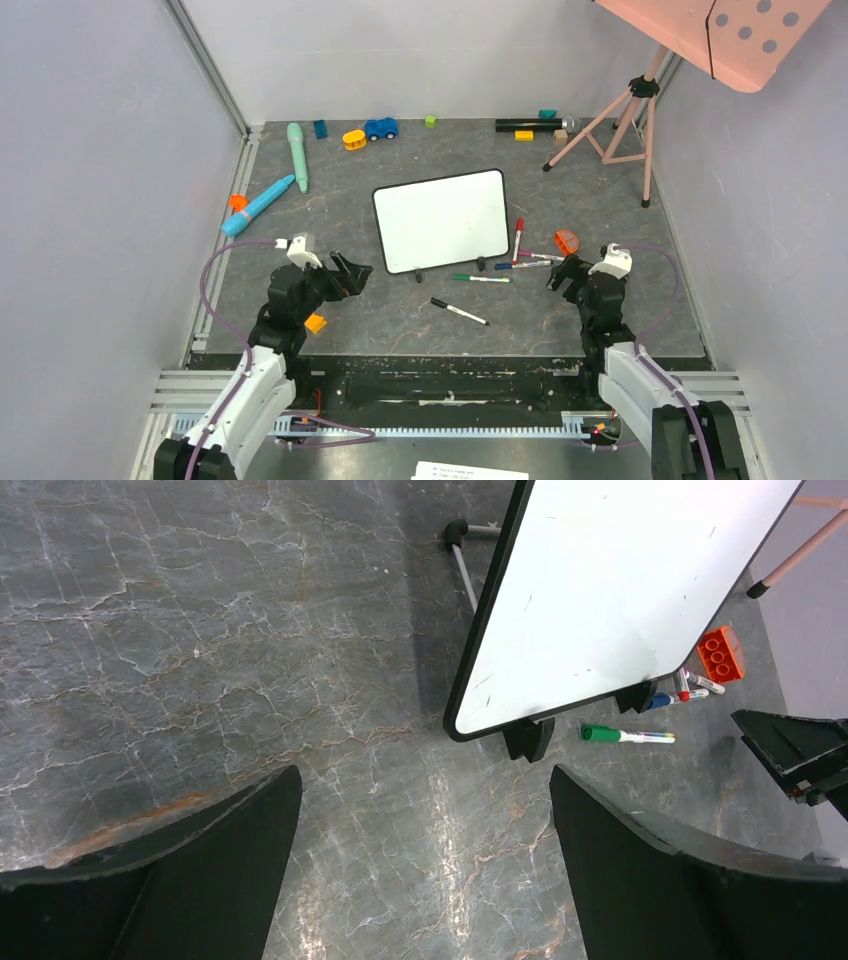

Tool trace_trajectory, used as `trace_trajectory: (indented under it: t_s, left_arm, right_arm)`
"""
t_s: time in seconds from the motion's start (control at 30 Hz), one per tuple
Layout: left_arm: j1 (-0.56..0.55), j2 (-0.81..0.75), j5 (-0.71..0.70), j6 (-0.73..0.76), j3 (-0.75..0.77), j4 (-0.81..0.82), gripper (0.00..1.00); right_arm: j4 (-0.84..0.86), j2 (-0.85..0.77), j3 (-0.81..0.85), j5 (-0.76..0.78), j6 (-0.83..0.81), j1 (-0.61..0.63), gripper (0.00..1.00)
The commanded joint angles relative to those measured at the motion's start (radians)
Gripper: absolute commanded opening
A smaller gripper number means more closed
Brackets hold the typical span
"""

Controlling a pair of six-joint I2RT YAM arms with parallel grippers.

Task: Write a sentence on the whiteboard
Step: Open the whiteboard marker at the center of the board.

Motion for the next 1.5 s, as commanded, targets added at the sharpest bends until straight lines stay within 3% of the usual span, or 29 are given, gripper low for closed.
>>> trace_trajectory:
  t_s: [0.0, 0.23, 0.5, 0.6, 0.87, 1.0, 1.17, 1.47]
  left_arm:
    - [-0.001, -0.017, 0.01, -0.011, 0.016, 0.054, 1.0]
    - [-0.001, -0.036, 0.042, -0.005, 0.015, 0.052, 1.0]
    - [-0.002, -0.04, 0.023, -0.011, 0.006, 0.055, 1.0]
    - [-0.001, -0.041, 0.023, -0.013, 0.006, 0.054, 1.0]
    - [-0.002, -0.045, 0.021, -0.013, 0.003, 0.057, 1.0]
    - [-0.001, -0.046, 0.02, -0.014, 0.002, 0.057, 1.0]
    - [-0.003, -0.044, 0.017, -0.016, 0.002, 0.058, 1.0]
    - [-0.003, -0.016, 0.02, -0.018, 0.011, 0.061, 1.0]
  right_arm:
    - [0.001, -0.002, -0.017, 0.02, 0.003, 0.001, 0.98]
    - [-0.155, 0.071, 0.145, 0.045, 0.001, 0.0, 0.98]
    - [-0.274, 0.2, 0.354, -0.066, -0.103, 0.001, 0.99]
    - [-0.298, 0.246, 0.403, -0.128, -0.133, 0.001, 0.9]
    - [-0.37, 0.32, 0.5, -0.134, -0.1, 0.033, 0.88]
    - [-0.498, 0.337, 0.519, 0.01, 0.127, 0.036, 0.9]
    - [-0.565, 0.343, 0.514, 0.056, 0.387, 0.036, 0.83]
    - [-0.719, 0.389, 0.621, 0.179, 0.647, 0.047, 0.78]
